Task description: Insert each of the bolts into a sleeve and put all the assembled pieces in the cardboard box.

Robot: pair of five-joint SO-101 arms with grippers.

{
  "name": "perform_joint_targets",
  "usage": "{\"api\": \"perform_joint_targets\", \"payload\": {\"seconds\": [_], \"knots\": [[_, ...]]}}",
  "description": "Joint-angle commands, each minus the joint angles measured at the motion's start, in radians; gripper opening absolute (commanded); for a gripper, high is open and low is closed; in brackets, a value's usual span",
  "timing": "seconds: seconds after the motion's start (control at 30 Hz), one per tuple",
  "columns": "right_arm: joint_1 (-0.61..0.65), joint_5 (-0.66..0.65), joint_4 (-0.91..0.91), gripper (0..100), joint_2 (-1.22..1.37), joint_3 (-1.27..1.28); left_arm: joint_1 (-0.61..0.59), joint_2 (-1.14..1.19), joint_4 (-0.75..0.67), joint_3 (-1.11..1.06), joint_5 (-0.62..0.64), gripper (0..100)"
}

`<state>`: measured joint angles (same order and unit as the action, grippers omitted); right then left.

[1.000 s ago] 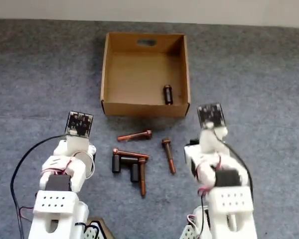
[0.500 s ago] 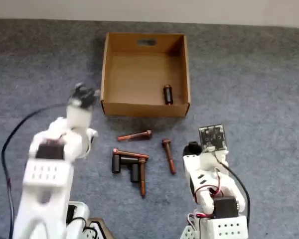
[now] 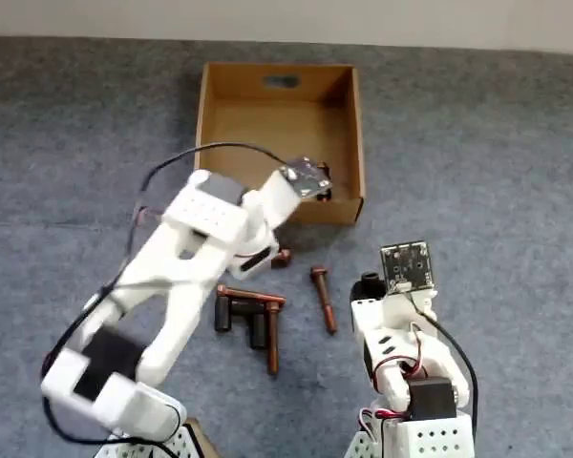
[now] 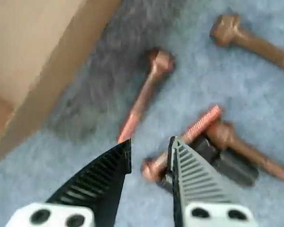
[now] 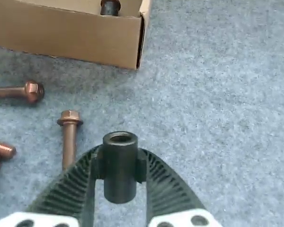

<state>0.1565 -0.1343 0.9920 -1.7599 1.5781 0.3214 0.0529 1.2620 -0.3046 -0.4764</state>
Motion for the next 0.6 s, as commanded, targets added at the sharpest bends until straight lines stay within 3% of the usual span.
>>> {"api": "perform_joint_targets", "payload": {"seconds": [0.0, 0.23, 0.57], "knots": [[0.010, 0.002, 0.004, 0.6, -0.008, -0.010, 0.045, 0.068, -0.049, 0.082, -0.005, 15], [0.010, 0.000, 0.004, 0.6, -0.010, -0.010, 0.054, 0.174, -0.181, 0.088, -0.008, 15], [0.010, 0.000, 0.002, 0.6, -0.013, -0.010, 0.051, 0.277, -0.242, 0.082, -0.002, 14]]}}
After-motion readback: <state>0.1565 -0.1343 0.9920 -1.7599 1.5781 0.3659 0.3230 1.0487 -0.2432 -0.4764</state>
